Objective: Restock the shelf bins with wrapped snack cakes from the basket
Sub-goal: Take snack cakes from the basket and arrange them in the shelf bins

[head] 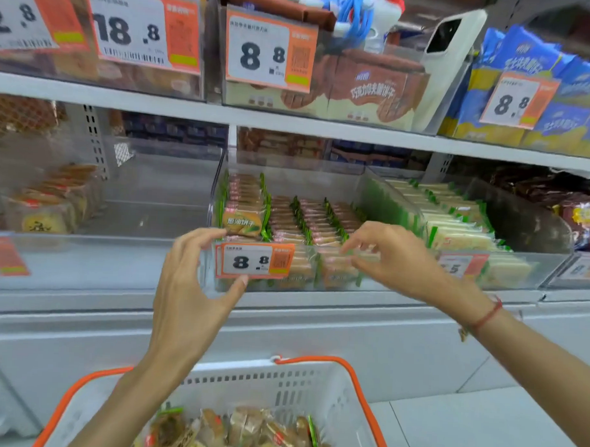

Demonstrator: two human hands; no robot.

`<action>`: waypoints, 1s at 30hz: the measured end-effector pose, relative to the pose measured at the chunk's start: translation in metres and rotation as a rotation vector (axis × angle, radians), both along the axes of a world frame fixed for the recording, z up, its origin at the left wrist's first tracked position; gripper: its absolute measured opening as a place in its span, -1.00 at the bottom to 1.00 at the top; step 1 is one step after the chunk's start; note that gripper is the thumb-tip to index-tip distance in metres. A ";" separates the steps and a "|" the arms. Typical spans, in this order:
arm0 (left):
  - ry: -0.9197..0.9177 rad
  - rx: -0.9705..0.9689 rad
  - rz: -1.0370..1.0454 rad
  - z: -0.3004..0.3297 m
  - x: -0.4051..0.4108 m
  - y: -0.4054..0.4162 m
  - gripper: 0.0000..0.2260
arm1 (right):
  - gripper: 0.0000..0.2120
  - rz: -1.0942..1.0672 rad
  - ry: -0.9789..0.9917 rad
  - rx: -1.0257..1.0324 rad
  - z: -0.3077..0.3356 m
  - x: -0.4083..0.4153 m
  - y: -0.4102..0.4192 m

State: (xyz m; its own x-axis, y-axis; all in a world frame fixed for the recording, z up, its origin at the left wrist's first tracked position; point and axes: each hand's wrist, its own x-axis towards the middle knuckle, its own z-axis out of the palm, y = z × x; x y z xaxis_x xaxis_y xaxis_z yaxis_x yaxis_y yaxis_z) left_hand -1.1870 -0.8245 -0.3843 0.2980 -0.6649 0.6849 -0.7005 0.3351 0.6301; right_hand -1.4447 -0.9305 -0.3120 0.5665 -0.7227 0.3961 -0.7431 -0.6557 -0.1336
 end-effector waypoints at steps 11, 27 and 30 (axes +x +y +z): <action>-0.221 1.027 -0.323 -0.144 0.037 0.063 -0.62 | -0.79 0.095 0.378 0.729 -0.192 0.056 0.070; -0.203 1.169 -0.206 -0.244 0.028 0.115 -0.51 | -0.55 -0.013 0.212 0.857 -0.314 0.081 0.133; -0.043 1.129 -0.209 -0.243 0.030 0.114 -0.52 | -0.55 0.008 0.186 0.860 -0.313 0.079 0.132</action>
State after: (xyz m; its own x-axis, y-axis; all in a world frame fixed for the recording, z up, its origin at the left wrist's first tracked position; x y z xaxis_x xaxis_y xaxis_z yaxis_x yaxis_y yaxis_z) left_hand -1.1570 -0.7106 -0.6274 0.1002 -0.9400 -0.3261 -0.7258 -0.2932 0.6223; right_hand -1.3653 -0.7986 -0.6251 0.5739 -0.7238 -0.3830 -0.7978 -0.3885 -0.4612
